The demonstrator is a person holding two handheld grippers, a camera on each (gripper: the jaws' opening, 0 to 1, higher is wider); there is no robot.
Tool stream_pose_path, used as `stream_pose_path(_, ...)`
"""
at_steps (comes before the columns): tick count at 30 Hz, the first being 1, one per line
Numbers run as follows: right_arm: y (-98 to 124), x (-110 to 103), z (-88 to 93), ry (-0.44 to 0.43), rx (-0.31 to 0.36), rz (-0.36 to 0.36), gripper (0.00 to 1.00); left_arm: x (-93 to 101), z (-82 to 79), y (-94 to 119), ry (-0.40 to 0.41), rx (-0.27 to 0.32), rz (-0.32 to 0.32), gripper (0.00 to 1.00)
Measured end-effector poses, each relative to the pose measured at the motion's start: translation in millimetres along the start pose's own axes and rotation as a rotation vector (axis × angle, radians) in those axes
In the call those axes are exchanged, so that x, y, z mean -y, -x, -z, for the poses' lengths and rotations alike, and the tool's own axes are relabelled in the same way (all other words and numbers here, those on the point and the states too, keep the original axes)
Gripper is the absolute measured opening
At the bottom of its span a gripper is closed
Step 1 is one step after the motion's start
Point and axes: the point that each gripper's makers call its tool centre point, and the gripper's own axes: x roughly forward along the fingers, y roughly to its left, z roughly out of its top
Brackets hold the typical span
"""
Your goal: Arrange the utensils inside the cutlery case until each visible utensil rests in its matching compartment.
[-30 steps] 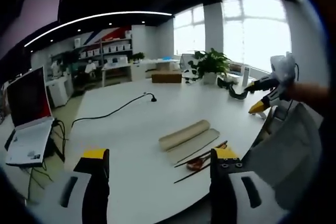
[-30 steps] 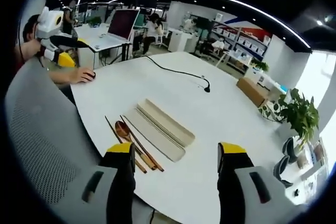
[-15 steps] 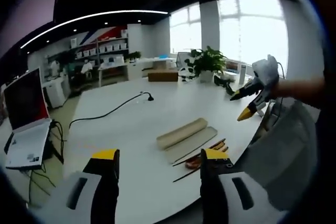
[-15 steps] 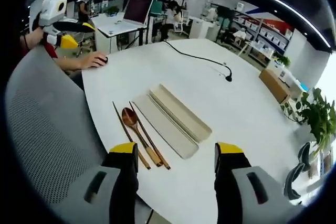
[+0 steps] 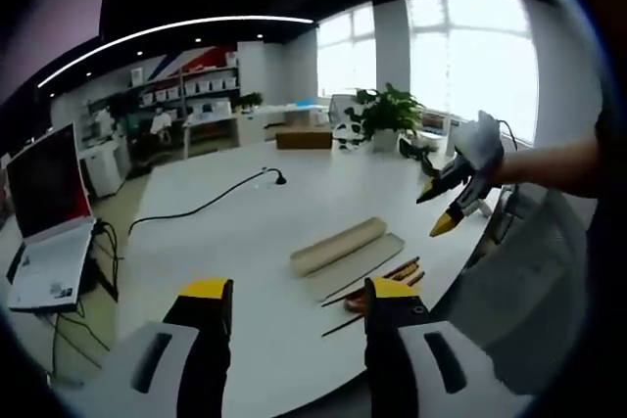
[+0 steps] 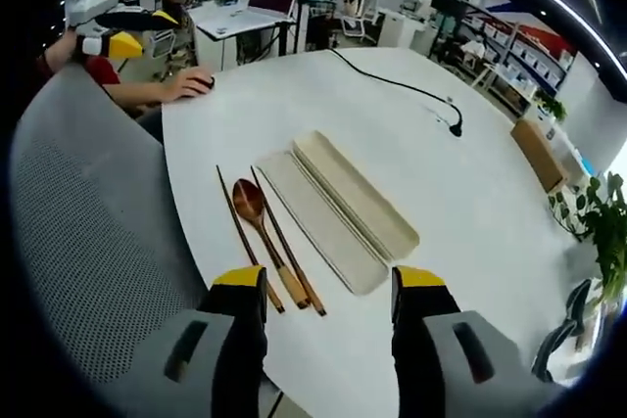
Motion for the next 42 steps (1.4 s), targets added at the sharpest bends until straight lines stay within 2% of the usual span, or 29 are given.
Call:
stream_pose_path(3, -7, -6, 2.9, 0.017, -0.03, -0.037, 0.42, 1.3, -0.5, 0, 0.008, 0.003, 0.008, 0.54)
stream_pose_path(13, -29, -14, 6.5, 0.087, -0.091, -0.118, 0.37, 1.9, 5.4, -2, 0.009, -0.026, 0.014, 0.54)
stream_pose_path(17, -37, -23, 6.7, 0.073, -0.113, -0.193, 0.29, 2.3, 7.0, -2, -0.002, -0.034, 0.017, 0.52)
stream_pose_path(19, -41, -27, 5.3, 0.063, -0.12, -0.216, 0.29, 3.0, 6.8, -2, -0.011, -0.032, 0.018, 0.51)
stream_pose_path(22, -47, -32, 5.4, 0.1, -0.142, -0.236, 0.29, -1.0, 15.1, -3, -0.022, -0.079, -0.001, 0.48)
stream_pose_path(24, -52, -34, 4.9, 0.114, -0.151, -0.244, 0.29, -0.9, 15.4, -2, -0.031, -0.08, 0.004, 0.42)
stream_pose_path(29, -65, -38, 6.4, 0.144, -0.187, -0.271, 0.26, 0.3, 17.4, -3, -0.02, -0.089, 0.011, 0.44)
stream_pose_path(36, -77, -38, 0.6, 0.161, -0.198, -0.283, 0.23, -0.6, 19.2, -3, -0.026, -0.1, 0.007, 0.45)
stream_pose_path(42, -87, -39, 5.9, 0.182, -0.226, -0.299, 0.22, 1.9, 21.6, -3, -0.029, -0.115, 0.024, 0.44)
